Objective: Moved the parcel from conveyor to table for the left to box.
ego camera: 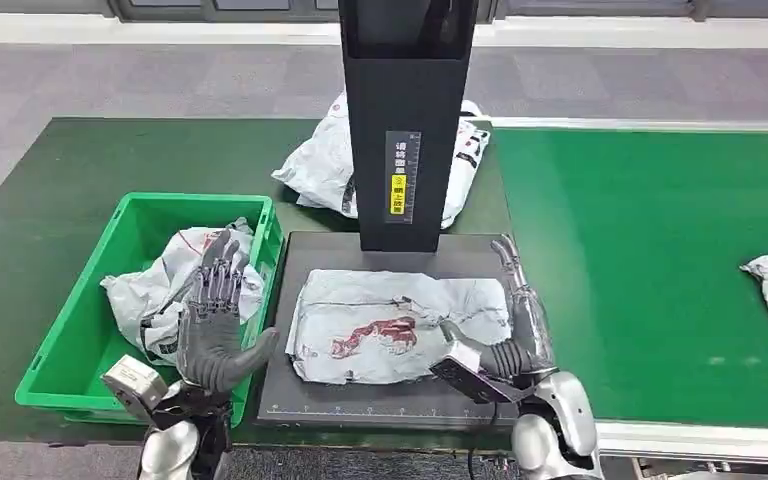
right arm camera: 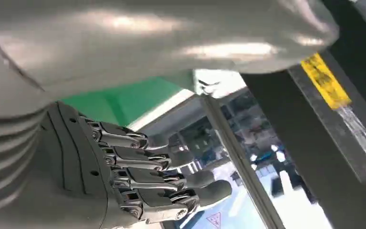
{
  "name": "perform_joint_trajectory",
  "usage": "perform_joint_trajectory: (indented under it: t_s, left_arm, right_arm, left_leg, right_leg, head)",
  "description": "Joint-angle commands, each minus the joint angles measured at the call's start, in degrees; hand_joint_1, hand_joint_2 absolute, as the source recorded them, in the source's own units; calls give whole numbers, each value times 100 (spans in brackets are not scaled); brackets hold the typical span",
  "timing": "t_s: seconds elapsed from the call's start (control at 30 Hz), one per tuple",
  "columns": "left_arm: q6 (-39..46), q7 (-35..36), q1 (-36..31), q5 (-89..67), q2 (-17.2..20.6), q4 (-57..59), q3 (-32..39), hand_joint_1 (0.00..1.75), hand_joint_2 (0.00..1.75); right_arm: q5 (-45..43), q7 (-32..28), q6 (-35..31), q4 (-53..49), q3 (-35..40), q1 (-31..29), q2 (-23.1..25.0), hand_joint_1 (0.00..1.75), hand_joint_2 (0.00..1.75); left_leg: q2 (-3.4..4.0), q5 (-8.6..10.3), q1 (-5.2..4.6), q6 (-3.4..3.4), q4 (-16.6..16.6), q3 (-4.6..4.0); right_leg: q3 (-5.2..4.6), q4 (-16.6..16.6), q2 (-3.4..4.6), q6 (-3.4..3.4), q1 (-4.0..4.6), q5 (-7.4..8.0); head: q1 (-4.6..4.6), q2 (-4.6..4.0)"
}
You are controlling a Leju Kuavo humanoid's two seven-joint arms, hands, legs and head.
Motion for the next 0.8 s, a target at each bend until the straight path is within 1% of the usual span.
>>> perform_joint_trajectory:
  t_s: [0.03, 0.1, 0.5, 0.53, 0.57, 0.6, 0.63, 0.67, 0.7, 0.73, 0.8]
  left_arm:
    - [26, 15, 25, -27, -116, 314, -32, 0, 175]
    - [26, 15, 25, -27, -116, 314, -32, 0, 175]
    - [26, 15, 25, -27, -116, 314, -32, 0, 175]
    - [26, 15, -2, -32, -107, 333, -45, 0, 175]
    - [54, 15, -25, -32, -99, 352, -59, 0, 175]
    - [96, 15, -52, -30, -96, 378, -74, 0, 175]
    - [164, 15, -64, -20, -69, 392, -113, 0, 175]
    - [184, 15, -70, -27, -61, 411, -120, 0, 175]
    - [388, 15, -95, -232, -51, 443, -149, 0, 175]
    - [637, 15, -138, -487, -37, 485, -215, 0, 175]
    - [1096, 15, -357, -1078, -8, 775, -429, 0, 175]
  right_arm:
    - [-488, -368, -74, -447, -399, 110, -19, 0, 0]
    - [-488, -368, -74, -447, -399, 110, -19, 0, 0]
    - [-488, -368, -74, -447, -399, 110, -19, 0, 0]
    - [-1125, -738, -25, -526, -485, 114, 46, 0, 0]
    - [-1409, -930, -55, -573, -587, 111, 64, 0, 0]
    - [-1808, -1140, -20, -669, -730, 106, 83, 0, 175]
    - [-2076, -1300, 18, -727, -893, 82, 103, 0, 175]
    - [-2167, -1365, 25, -752, -942, 73, 113, 0, 175]
    - [-2266, -1444, 34, -757, -1057, 42, 149, 0, 175]
    - [-2295, -1524, -42, -778, -1129, 26, 194, 0, 175]
    - [-2242, -1656, -466, -859, -1180, -29, 285, 0, 175]
  left_leg:
    - [0, -1, -1, 1, -10, 14]
    - [8, -2, -2, -1, -10, 16]
    - [11, -1, 2, -1, -11, 16]
    - [11, -2, -2, -1, -7, 12]
    - [11, -2, -1, -1, -12, 20]
    - [9, -1, 0, -1, -5, 9]
    - [7, 0, -1, -1, -13, 18]
    - [2, -1, -1, -1, -5, 9]
    - [5, 0, -2, -1, -3, 5]
    - [4, 0, 1, -1, -7, 11]
    - [5, 0, 0, -1, -6, 10]
  right_leg:
    - [15, -11, -4, -2, 0, -1]
    - [14, -11, 6, -2, 0, 0]
    - [15, -15, 6, -3, 3, 1]
    - [9, -6, 8, -2, -1, -1]
    - [18, -13, 6, -3, 1, -1]
    - [8, -7, 6, -2, 1, 0]
    - [17, -15, 1, -4, 0, 0]
    - [9, -6, -2, -2, 0, -2]
    - [3, -3, 2, -2, -1, -1]
    - [12, -10, -1, -2, 2, 0]
    - [11, -8, 0, -2, 1, 0]
  head:
    - [-2, 0]
    - [-2, 2]
    - [-2, 2]
    - [0, 2]
    - [-2, 2]
    - [-2, 0]
    - [0, 0]
    - [-2, 2]
    - [-2, 2]
    - [-2, 2]
    - [-2, 2]
